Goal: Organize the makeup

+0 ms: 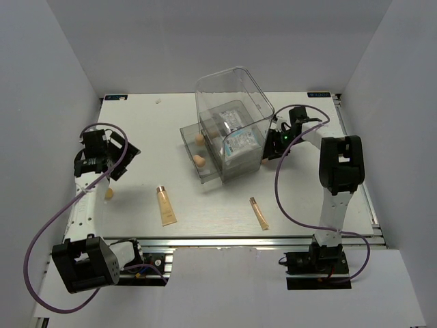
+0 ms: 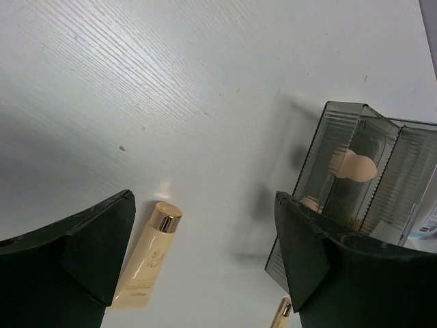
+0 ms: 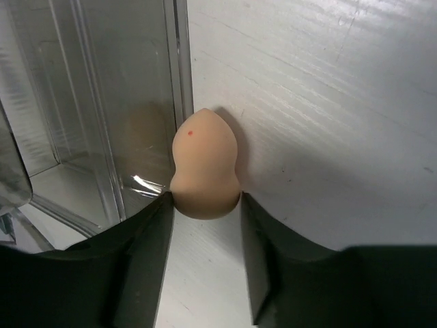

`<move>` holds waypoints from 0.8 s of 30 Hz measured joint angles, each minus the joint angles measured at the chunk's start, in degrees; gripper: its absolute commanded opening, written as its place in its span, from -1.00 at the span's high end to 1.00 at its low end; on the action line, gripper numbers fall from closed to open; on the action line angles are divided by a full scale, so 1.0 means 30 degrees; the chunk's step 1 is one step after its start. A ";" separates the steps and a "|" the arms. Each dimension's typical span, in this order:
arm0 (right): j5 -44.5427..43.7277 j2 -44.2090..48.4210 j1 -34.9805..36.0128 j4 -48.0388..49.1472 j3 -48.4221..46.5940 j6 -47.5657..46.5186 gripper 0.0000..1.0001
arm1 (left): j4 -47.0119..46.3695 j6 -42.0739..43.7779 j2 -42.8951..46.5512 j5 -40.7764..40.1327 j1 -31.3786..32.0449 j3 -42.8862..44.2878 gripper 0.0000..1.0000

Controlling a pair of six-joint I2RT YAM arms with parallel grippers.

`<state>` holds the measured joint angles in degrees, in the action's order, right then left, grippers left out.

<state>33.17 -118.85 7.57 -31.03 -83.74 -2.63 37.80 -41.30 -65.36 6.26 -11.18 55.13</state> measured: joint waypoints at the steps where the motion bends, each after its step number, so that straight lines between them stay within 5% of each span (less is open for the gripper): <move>1: -0.0117 -0.0051 0.0051 -0.0051 0.0000 -0.0051 0.12 | 0.0051 0.0051 -0.0015 -0.0066 -0.0007 0.0029 -0.84; 6: -0.0656 -0.0131 0.0270 -0.0146 0.0000 -0.0160 0.80 | 0.0437 0.0189 -0.0022 -0.0546 -0.0044 0.0036 -0.91; 10: -0.1173 0.0233 0.0146 0.0066 0.0306 0.0087 1.00 | 0.1078 0.0321 -0.0022 -0.1705 -0.0182 0.0036 -0.97; 20: -0.1705 0.8444 -0.5850 0.7067 0.3978 0.2878 1.00 | 0.2688 -0.0175 0.0335 -0.4867 -0.0772 -0.0124 -0.96; 24: -0.0532 1.2240 -0.5129 1.2072 0.4583 0.2608 1.00 | 0.2718 -0.0503 0.0364 -0.5195 -0.0845 -0.0372 -0.96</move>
<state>31.57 -82.13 -7.81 5.19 -70.00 5.19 45.95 -42.81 -64.27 -9.32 -13.72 54.02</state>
